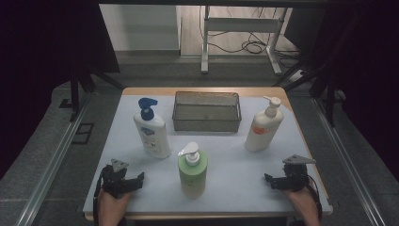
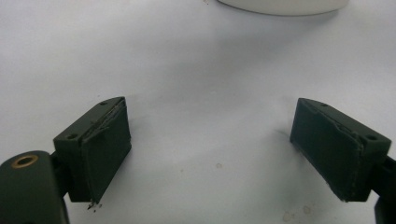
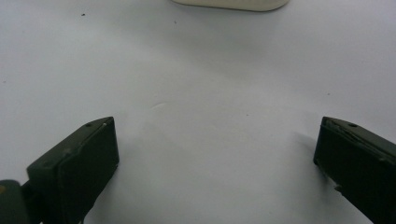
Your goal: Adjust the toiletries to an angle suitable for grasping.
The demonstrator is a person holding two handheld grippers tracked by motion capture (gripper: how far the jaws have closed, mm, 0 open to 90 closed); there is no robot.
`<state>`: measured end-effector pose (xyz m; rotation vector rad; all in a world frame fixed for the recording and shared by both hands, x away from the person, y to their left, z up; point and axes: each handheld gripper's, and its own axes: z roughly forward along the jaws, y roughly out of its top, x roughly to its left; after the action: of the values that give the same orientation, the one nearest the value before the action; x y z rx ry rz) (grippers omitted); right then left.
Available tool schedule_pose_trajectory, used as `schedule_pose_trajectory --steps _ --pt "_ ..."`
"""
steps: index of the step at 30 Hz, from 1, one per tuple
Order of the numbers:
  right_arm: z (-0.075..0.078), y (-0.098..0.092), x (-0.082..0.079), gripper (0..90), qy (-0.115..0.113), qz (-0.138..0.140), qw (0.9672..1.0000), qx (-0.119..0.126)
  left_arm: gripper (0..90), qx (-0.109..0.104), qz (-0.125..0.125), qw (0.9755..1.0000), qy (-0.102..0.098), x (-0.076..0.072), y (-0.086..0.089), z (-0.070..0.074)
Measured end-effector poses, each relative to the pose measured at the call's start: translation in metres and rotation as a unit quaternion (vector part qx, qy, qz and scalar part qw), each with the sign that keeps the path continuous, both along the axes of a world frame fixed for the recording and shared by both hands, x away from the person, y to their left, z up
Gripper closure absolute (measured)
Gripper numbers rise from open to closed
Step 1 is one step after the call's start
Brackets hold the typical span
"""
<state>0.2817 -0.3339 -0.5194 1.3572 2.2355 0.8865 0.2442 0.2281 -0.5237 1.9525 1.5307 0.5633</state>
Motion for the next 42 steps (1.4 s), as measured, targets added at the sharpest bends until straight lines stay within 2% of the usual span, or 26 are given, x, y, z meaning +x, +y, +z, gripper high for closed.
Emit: schedule_pose_trajectory --steps 6,16,19,28,35,42 --pt "0.003 -0.004 0.001 9.0 -0.007 0.009 0.9999 0.006 11.9 0.000 0.000 1.0000 -0.001 0.000 0.000 0.000" --pt "0.005 0.000 0.002 12.0 -0.006 0.026 0.9996 0.012 11.9 0.000 0.000 1.0000 -0.002 0.000 0.000 0.000" --pt "0.008 0.000 0.002 13.7 -0.003 0.032 0.9993 0.022 11.9 0.000 0.000 1.0000 -0.003 -0.001 0.000 0.000" --pt "0.013 0.001 0.004 19.0 -0.009 0.047 0.9985 0.028 11.9 -0.001 0.000 1.0000 -0.003 -0.001 0.000 -0.001" --pt "0.020 -0.001 0.007 21.2 -0.027 0.057 0.9975 0.032 11.9 -0.001 0.001 1.0000 -0.005 -0.001 0.000 -0.001" --pt "0.023 -0.006 0.013 22.4 -0.028 0.062 0.9968 0.043 11.9 -0.001 0.000 1.0000 -0.005 -0.001 0.000 -0.001"
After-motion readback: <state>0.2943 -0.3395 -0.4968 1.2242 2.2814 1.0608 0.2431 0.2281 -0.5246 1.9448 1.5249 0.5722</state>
